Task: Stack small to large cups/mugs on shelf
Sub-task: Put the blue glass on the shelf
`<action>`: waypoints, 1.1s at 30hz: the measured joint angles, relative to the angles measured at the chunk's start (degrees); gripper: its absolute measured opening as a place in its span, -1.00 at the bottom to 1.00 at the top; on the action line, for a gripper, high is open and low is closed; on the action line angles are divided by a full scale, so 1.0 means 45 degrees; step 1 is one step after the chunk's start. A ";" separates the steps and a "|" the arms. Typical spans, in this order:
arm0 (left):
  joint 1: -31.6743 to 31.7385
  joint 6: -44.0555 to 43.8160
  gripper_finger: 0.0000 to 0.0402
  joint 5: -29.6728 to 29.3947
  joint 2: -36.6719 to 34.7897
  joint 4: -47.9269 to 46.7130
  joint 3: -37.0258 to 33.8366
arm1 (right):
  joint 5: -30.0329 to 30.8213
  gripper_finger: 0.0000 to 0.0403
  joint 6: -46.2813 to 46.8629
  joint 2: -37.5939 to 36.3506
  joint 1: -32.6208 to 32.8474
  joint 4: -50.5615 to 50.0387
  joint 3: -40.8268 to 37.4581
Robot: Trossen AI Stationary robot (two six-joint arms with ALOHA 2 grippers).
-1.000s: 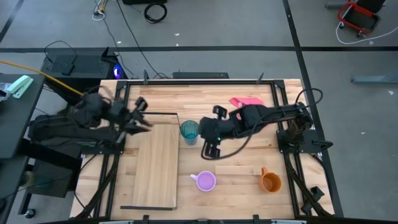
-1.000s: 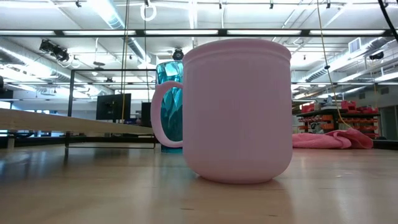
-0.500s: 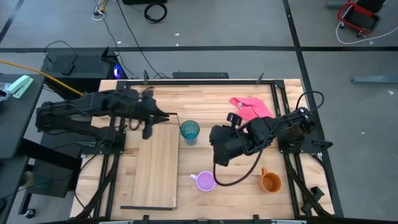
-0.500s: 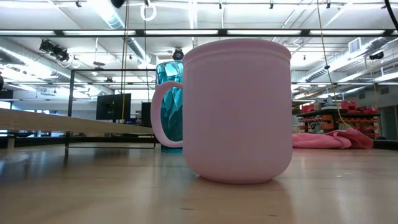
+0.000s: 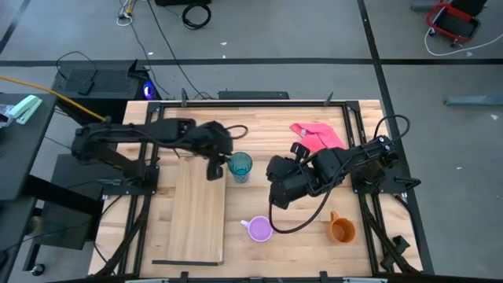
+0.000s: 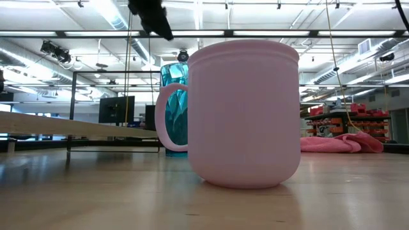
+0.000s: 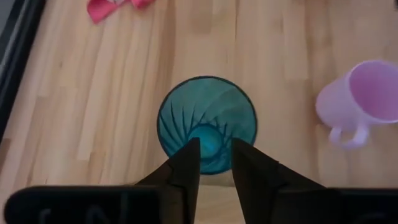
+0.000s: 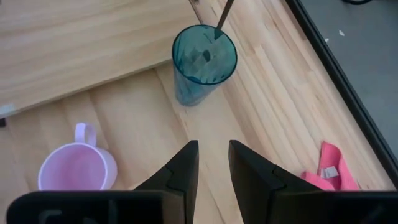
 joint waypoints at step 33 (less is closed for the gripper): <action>0.1617 0.0829 -0.38 0.0090 0.2541 -0.0618 0.0847 | -0.0005 -0.52 -0.0696 0.0005 0.0786 0.0005 0.0000</action>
